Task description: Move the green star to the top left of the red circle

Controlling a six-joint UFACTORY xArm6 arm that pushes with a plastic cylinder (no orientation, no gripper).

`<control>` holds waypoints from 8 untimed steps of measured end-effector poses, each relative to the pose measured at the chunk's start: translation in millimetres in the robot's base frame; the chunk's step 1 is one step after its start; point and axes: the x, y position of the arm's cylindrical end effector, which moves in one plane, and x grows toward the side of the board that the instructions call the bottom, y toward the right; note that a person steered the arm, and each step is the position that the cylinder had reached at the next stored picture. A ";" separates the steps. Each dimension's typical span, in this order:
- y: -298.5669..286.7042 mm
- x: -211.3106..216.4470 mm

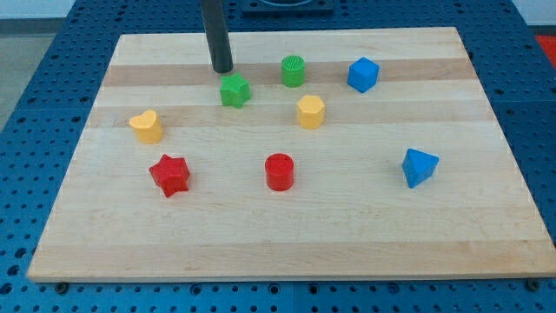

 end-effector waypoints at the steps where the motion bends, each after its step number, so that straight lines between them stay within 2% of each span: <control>1: -0.6 27.5; 2: 8.6 55.5; 3: 12.5 32.2; 4: 28.3 39.6; 6: 28.4 137.8; 8: 30.2 122.8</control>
